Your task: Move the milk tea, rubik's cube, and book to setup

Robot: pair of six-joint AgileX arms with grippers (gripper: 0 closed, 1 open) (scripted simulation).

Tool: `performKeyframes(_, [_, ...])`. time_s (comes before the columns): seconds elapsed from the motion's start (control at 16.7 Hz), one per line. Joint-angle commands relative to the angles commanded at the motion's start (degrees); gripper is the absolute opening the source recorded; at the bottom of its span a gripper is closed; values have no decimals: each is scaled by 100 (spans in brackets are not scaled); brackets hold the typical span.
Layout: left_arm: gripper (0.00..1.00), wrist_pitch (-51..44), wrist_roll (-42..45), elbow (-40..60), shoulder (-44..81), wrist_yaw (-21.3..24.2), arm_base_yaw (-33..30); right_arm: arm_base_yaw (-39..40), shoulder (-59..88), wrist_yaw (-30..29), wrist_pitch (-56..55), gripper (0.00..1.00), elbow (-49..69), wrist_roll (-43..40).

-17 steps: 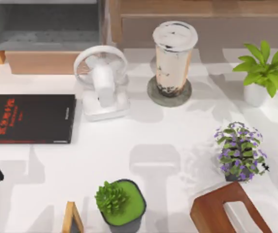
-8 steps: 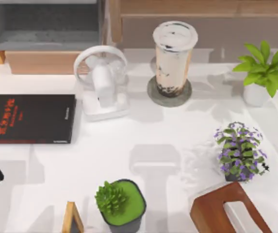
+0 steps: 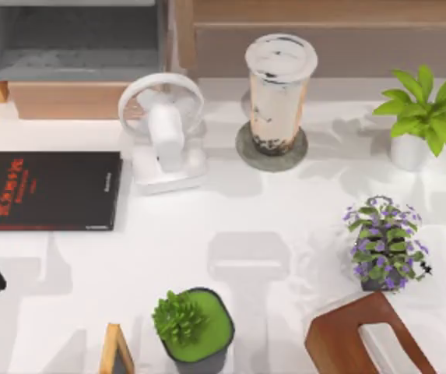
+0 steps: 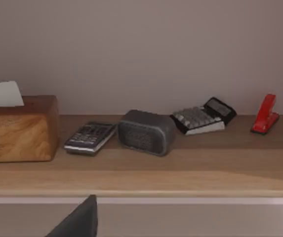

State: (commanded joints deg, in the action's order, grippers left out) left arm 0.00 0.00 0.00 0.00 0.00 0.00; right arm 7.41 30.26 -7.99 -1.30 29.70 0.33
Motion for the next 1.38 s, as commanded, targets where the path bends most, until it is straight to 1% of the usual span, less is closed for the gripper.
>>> performKeyframes(0.24, [100, 0, 0, 0, 0, 0, 0, -379, -1926, 411, 68, 100, -1883, -13])
performKeyframes(0.36, [100, 0, 0, 0, 0, 0, 0, -557, -2536, 599, 97, 100, -2486, -22])
performKeyframes(0.48, [100, 0, 0, 0, 0, 0, 0, -689, -2903, 743, 121, 100, -2848, -29])
performKeyframes(0.9, [100, 1, 0, 1, 1, 0, 0, -741, -3026, 799, 130, 100, -2970, -33])
performKeyframes(1.02, [100, 90, -1, 174, 181, -32, -36, -741, -3026, 799, 130, 100, -2970, -33])
performKeyframes(1.2, [100, 444, -4, 811, 910, -158, -183, -741, -3026, 799, 130, 100, -2970, -33])
performKeyframes(1.38, [100, 954, -9, 1744, 2188, -339, -397, -741, -3026, 799, 130, 100, -2970, -33])
